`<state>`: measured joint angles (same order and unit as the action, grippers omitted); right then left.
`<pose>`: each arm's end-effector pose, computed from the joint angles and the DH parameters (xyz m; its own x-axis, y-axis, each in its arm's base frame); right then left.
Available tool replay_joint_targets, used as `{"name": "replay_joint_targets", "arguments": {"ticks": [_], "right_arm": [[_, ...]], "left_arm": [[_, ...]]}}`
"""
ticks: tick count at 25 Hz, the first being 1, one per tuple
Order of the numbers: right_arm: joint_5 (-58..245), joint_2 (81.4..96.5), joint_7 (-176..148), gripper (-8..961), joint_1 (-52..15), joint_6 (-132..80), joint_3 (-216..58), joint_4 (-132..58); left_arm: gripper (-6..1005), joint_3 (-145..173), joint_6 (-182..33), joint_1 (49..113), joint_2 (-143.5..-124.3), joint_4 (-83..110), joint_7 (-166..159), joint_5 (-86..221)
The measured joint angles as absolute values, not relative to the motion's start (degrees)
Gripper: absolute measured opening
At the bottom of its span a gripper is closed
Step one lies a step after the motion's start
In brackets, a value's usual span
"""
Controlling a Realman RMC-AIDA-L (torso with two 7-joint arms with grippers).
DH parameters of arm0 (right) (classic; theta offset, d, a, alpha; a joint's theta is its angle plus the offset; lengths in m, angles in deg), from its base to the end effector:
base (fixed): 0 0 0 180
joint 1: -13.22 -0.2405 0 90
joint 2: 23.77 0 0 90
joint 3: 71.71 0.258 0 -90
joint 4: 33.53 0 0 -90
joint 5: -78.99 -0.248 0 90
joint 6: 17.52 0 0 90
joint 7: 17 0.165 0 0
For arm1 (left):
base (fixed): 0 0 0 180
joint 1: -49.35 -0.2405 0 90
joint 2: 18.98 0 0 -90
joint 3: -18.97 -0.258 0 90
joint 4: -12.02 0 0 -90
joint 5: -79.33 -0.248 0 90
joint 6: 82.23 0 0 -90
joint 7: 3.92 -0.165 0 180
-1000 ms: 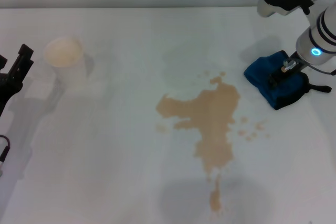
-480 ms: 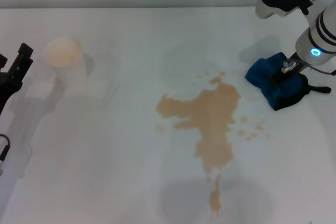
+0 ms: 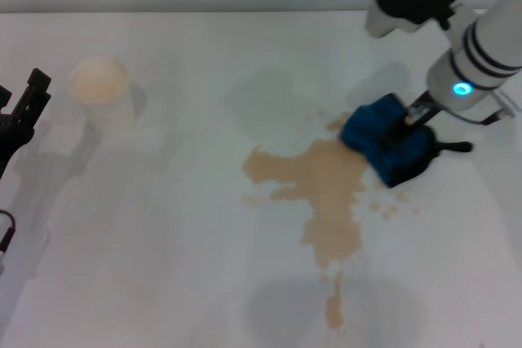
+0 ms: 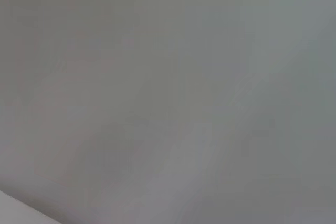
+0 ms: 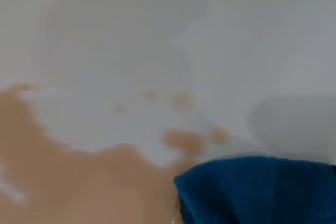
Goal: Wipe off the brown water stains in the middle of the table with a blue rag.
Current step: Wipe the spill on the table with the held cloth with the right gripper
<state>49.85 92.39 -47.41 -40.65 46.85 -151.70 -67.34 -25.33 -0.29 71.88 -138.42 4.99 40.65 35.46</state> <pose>0.2342 0.4587 -0.0753 0.6112 -0.7564 0.2330 -0.5609 -0.6216 -0.5467 -0.3734 0.3059 -0.0424 0.2132 0.0575 0.9753 0.9595 -0.2002 -0.1980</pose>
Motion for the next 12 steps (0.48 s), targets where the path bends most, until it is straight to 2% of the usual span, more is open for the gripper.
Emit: {"name": "replay_joint_targets", "arguments": {"ticks": [12], "right_arm": [[27.4, 92.43, -52.4, 99, -40.1, 47.5, -172.5, -73.2]], "left_arm": [[888, -25.3, -0.3, 72.0, -138.33, 5.1, 40.6, 35.2]]}}
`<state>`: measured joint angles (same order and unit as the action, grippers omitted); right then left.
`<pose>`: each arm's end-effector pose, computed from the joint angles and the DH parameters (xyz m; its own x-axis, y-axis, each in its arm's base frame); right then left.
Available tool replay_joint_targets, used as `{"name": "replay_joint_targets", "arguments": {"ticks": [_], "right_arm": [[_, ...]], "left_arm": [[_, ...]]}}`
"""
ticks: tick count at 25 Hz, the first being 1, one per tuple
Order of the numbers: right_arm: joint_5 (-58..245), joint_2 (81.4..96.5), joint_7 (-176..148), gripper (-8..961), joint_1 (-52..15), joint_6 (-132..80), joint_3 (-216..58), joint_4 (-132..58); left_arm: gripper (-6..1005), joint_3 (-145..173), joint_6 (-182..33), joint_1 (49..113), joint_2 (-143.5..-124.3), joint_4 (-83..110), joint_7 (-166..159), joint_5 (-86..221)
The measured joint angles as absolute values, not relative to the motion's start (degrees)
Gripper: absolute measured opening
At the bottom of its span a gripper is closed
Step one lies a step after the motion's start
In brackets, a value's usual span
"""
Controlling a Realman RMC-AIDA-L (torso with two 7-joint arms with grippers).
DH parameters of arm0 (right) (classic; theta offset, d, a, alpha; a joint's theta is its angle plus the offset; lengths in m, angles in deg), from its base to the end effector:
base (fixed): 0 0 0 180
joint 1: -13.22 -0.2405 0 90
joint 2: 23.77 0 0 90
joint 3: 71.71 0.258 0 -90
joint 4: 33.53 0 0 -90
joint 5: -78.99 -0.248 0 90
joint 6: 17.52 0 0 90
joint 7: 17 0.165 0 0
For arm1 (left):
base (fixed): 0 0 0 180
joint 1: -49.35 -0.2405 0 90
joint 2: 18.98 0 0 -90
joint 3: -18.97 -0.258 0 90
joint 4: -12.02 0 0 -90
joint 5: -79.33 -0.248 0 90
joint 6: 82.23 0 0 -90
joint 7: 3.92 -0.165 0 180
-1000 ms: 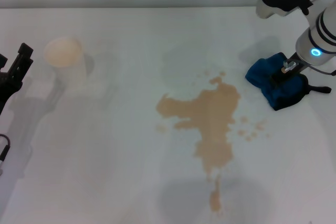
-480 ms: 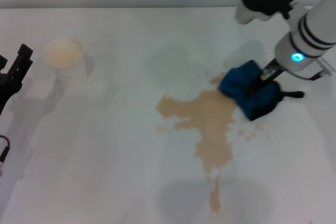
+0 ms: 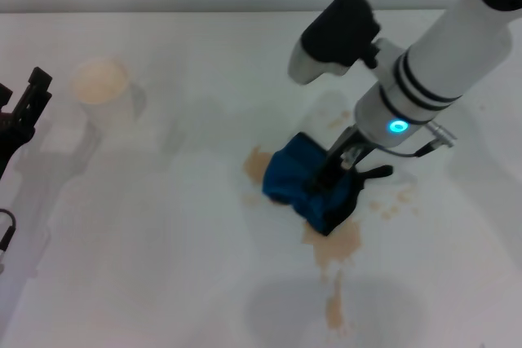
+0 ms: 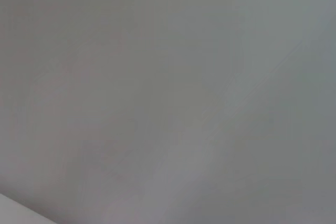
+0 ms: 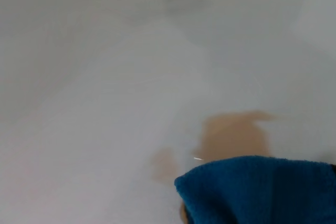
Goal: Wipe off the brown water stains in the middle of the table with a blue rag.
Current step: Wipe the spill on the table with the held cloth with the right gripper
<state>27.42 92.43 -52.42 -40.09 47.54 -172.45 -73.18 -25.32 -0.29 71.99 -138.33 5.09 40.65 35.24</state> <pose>0.1787 0.4187 -0.1328 0.7582 -0.5746 0.3082 -0.4928 -0.8145 -0.3061 -0.3729 0.3070 -0.0417 0.2167 0.0576 0.9745 0.9579 -0.2053 -0.2008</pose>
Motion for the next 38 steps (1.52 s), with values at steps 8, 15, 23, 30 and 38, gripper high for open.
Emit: {"name": "replay_joint_targets", "arguments": {"ticks": [8, 15, 23, 30, 38], "right_arm": [[18.8, 92.42, -56.4, 99, -39.7, 46.7, -177.7, -76.4], [13.2, 92.42, -59.3, 100, -38.5, 36.6, -184.9, -75.9], [13.1, 92.42, -59.5, 99, -36.5, 26.8, -190.1, -76.7], [13.7, 92.4, -59.5, 97, -36.3, 21.8, -189.9, -75.2], [17.9, 92.19, -59.0, 96, -36.8, 17.5, -186.3, -70.3]], "left_arm": [[887, -25.3, -0.3, 72.1, -138.33, 5.1, 40.6, 34.7], [887, -25.3, -0.3, 71.9, -138.33, 5.1, 40.6, 34.6], [888, -25.4, -0.4, 72.0, -138.41, 5.1, 40.6, 34.0], [888, -25.4, -0.4, 71.8, -138.42, 5.1, 40.6, 34.0], [887, -25.4, -0.3, 71.7, -138.35, 5.2, 40.6, 34.0]]}}
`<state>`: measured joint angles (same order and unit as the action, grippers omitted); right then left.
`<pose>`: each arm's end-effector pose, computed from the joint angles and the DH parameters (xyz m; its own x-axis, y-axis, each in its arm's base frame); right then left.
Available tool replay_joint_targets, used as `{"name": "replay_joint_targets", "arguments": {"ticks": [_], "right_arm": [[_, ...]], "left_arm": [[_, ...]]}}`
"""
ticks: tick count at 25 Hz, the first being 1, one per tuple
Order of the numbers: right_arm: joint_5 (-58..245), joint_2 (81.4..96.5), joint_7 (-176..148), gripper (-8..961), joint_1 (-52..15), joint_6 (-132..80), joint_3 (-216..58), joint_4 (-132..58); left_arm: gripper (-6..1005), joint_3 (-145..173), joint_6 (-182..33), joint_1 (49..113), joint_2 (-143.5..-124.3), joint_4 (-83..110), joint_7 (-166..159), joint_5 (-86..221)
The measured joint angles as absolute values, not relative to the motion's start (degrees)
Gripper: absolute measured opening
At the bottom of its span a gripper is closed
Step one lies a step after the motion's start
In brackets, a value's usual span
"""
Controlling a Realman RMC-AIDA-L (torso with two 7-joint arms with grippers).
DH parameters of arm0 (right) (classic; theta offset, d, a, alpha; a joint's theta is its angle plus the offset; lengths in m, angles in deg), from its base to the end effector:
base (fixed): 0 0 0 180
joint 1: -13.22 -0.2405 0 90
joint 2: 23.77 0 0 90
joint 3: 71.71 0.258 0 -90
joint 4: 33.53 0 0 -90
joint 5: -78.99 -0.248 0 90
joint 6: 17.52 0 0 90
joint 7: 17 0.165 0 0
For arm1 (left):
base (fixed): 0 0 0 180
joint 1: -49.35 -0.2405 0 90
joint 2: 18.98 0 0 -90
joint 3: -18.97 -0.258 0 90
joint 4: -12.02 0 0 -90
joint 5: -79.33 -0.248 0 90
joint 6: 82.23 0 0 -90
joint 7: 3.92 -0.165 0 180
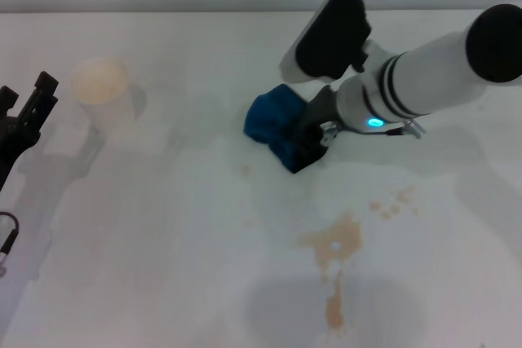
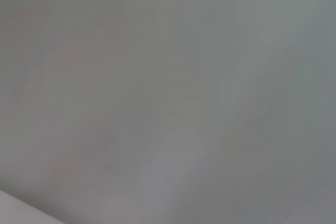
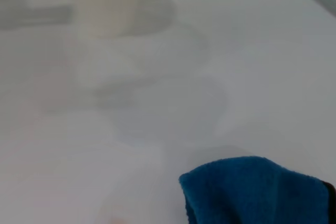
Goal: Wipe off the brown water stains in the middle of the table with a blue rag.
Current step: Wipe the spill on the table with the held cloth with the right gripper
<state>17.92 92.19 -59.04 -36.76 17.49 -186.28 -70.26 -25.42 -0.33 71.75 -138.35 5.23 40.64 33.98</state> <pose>0.1912 0.4462 -0.1585 0.9013 -0.4197 0.1076 -0.3225 -0.8157 -0.4802 -0.3720 0.3051 -0.0446 0.2242 0.0728 0.9718 0.9543 -0.2185 -0.2038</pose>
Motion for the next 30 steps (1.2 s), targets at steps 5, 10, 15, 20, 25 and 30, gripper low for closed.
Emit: {"name": "replay_joint_targets", "arguments": {"ticks": [5, 10, 15, 20, 25, 30], "right_arm": [[23.1, 92.06, -59.0, 96, -36.3, 17.2, -178.6, -67.5], [30.1, 91.86, -58.9, 96, -36.0, 17.1, -169.0, -64.5], [33.9, 91.67, -58.9, 96, -34.3, 17.3, -163.7, -64.4], [32.2, 92.27, -59.1, 97, -33.9, 20.0, -166.1, -66.2], [21.2, 92.32, -59.5, 97, -33.6, 23.7, -177.0, -72.2], [16.7, 92.36, -60.0, 97, -33.4, 27.0, -183.1, -78.4]], "left_arm": [[887, -25.4, -0.3, 71.8, -138.32, 5.9, 40.6, 33.9], [887, -25.4, -0.3, 71.7, -138.24, 6.4, 40.6, 33.9], [888, -25.6, -0.3, 71.5, -138.24, 6.5, 40.6, 33.9], [888, -25.9, -0.2, 71.6, -138.24, 6.4, 40.6, 33.9], [888, -26.0, -0.2, 71.8, -138.24, 6.4, 40.6, 33.9], [887, -26.0, -0.2, 72.0, -138.22, 6.7, 40.6, 33.9]]}}
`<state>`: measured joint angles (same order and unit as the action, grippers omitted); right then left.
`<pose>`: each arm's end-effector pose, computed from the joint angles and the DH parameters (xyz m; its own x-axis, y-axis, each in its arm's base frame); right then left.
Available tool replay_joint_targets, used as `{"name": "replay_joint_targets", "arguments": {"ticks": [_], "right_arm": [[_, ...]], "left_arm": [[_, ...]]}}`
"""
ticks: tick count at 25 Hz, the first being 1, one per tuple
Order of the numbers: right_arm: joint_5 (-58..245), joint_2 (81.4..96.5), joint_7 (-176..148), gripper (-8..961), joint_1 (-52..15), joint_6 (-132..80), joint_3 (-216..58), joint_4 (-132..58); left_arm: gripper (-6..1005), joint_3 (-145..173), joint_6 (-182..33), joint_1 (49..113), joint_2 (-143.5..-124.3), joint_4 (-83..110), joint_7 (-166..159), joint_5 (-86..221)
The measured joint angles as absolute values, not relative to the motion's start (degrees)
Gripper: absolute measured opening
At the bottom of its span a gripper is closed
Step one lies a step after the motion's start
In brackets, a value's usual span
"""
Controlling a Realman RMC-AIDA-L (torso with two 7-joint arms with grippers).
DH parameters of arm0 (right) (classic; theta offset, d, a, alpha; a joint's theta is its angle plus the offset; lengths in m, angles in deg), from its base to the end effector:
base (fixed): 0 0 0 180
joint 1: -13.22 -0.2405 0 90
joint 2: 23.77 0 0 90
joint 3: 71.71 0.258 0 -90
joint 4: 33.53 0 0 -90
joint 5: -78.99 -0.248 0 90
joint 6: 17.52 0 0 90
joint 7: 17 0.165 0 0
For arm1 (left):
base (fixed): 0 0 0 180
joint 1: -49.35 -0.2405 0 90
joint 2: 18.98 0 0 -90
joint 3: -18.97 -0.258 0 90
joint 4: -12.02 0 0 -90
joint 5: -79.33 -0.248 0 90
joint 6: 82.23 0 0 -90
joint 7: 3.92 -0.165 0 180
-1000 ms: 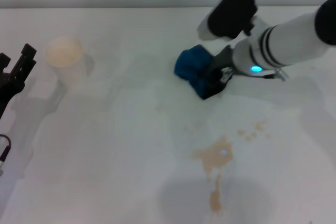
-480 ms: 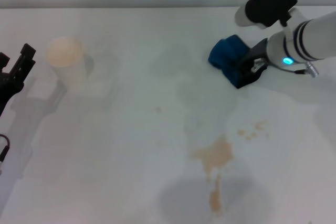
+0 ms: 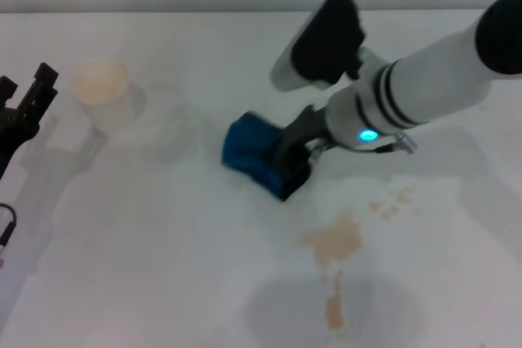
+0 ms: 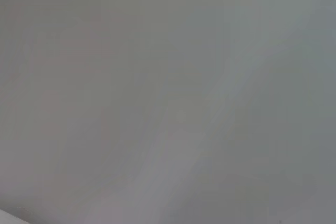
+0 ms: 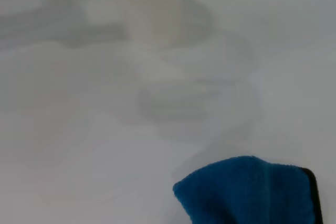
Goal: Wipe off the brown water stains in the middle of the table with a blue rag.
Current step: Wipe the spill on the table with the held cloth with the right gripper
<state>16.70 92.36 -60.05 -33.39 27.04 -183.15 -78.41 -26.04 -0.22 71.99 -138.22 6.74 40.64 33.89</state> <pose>0.1677 0.4207 -0.1617 0.8988 -0.4285 0.0926 -0.3734 -0.8589 -0.3505 -0.3689 0.3114 -0.0393 0.2450 0.0590 0.9677 0.9437 -0.2435 -0.2241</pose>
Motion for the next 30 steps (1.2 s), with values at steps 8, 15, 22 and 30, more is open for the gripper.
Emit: {"name": "replay_joint_targets", "arguments": {"ticks": [8, 15, 22, 30], "right_arm": [[15.2, 92.34, -63.1, 96, -33.4, 37.3, -187.1, -83.2], [15.1, 92.11, -67.3, 94, -33.1, 49.1, -186.1, -84.5], [15.5, 91.94, -69.0, 93, -33.3, 58.1, -186.0, -84.1], [21.7, 92.03, -65.7, 83, -31.4, 58.2, -181.3, -84.2]], "left_arm": [[888, -26.0, -0.5, 71.8, -138.16, 7.4, 40.6, 33.9], [888, -26.0, -0.5, 71.3, -138.22, 8.0, 40.6, 33.9], [887, -26.0, -0.7, 71.6, -138.25, 8.0, 40.6, 34.1], [886, -26.0, -0.8, 71.8, -138.17, 8.6, 40.6, 33.9]]}}
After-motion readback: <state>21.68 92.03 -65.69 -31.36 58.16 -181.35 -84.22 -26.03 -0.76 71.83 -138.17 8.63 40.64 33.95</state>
